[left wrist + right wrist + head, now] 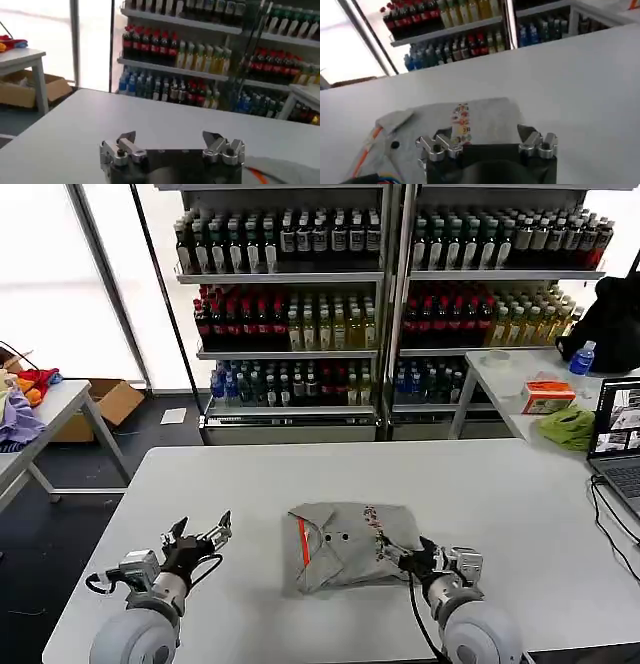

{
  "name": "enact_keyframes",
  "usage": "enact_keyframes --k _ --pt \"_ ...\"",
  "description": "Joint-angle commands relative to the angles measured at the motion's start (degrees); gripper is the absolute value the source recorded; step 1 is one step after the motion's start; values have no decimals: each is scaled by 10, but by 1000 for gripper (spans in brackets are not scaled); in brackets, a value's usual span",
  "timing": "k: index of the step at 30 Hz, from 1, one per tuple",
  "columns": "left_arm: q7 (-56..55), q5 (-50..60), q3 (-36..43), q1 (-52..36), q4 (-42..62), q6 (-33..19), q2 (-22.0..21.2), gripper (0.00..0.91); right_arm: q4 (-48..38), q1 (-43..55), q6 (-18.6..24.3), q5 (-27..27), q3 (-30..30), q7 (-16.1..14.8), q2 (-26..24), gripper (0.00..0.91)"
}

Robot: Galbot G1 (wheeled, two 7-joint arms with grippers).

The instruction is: Fold and organize the clothes.

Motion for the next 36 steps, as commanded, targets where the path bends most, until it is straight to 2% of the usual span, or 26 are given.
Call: enact_keyframes --k 1,11,17,20,22,24,25,28,30,33,36 --pt "0 4 -6 19 -9 0 -1 907 -32 22 0 41 -38 4 12 907" --pt "2 5 -6 27 -18 1 -5 907 -58 19 0 4 -37 -7 24 907" --pt "5 9 0 22 -14 1 -9 907 -27 -10 1 -23 -24 -27 0 907" --pt "6 10 3 18 -13 1 -13 907 -9 -11 2 -42 -14 -36 7 907" --pt "7 10 0 17 -17 1 -15 907 33 -10 2 -60 13 -44 20 907" --pt "9 9 -10 19 -28 -7 -19 907 72 -12 2 -102 42 -50 17 907" --pt "11 9 -14 20 -35 -12 -23 907 85 -17 2 -135 65 -66 10 907" --pt "16 11 -21 20 -51 -34 -36 907 85 -34 12 -271 113 -90 -16 907" --pt "21 17 -20 20 -57 -47 -42 907 71 -46 20 -329 147 -102 -42 907" --pt "31 51 -18 18 -55 -64 -44 907 49 -70 24 -339 206 -106 -66 907" --pt "34 71 -21 14 -44 -78 -45 907 21 -99 53 -359 239 -105 -67 907"
